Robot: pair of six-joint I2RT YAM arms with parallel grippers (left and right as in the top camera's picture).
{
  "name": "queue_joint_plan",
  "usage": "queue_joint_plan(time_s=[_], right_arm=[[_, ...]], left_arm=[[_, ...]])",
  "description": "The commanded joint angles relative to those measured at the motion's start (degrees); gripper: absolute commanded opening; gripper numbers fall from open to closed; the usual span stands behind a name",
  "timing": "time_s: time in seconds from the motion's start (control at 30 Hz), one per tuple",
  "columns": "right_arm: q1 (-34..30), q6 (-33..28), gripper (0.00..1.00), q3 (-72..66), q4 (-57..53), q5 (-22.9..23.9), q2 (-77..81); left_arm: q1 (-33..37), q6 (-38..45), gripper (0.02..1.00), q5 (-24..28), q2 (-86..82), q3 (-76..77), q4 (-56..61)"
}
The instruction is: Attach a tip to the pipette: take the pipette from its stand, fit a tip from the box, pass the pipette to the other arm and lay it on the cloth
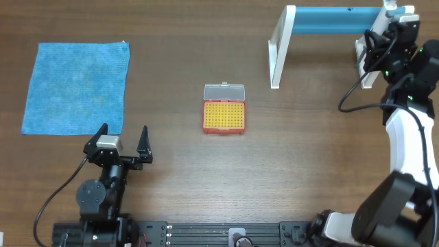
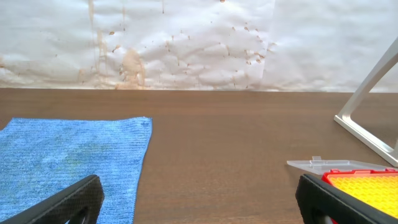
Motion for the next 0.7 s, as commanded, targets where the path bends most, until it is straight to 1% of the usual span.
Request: queue_joint_plan(time_s=[0.03, 0.1, 0.2, 0.3, 0.37, 0.43, 0.47, 0.5, 0.6, 0.63, 0.7], right_arm=[[-0.28, 0.83, 0.084, 1.07, 0.24, -0.28, -6.32], [-0.28, 1.40, 0.082, 1.07, 0.26, -2.62, -8.90], [-0.28, 4.79, 0.080, 1.07, 0.15, -7.10, -12.09], [0.07, 9.25, 0.080, 1.07, 0.09, -13.90, -15.56], [1.09, 10.58, 0.080, 1.07, 0.09, -19.47, -17.59], [3.78, 10.69, 0.080, 1.05, 0.09, -24.44, -19.43], [6.25, 10.67, 0.082, 0.94, 0.11, -26.08, -20.33], [8.57, 10.64, 0.080, 0.76, 0.15, -26.71, -20.83], [17.35, 9.40, 0.084, -0.28, 0.37, -26.73, -21.42], [20.98, 8.44, 0.080, -0.76, 0.37, -26.23, -21.14], [25.55, 8.04, 0.080, -1.38, 0.50, -25.18, -20.39]], left_arm=[[-0.24, -0.50, 0.996, -0.44, -0.26, -0.04, -0.50], [-0.24, -0.50, 0.998, -0.44, -0.26, -0.04, -0.50], [-0.24, -0.50, 0.996, -0.44, -0.26, -0.04, -0.50], [-0.24, -0.50, 0.998, -0.44, -0.26, -0.04, -0.50], [-0.24, -0.50, 0.996, -0.44, -0.26, -0.04, -0.50], [-0.24, -0.50, 0.996, -0.42, -0.26, -0.04, -0.50], [-0.24, -0.50, 0.998, -0.44, -0.26, -0.04, -0.50], [-0.24, -0.50, 0.996, -0.44, -0.26, -0.04, -0.50], [-0.24, -0.50, 0.996, -0.44, -0.26, -0.04, -0.50], [-0.24, -0.50, 0.996, -0.42, -0.26, -0.04, -0.50], [-0.24, -0.50, 0.996, -0.44, -0.26, -0.04, -0.50]])
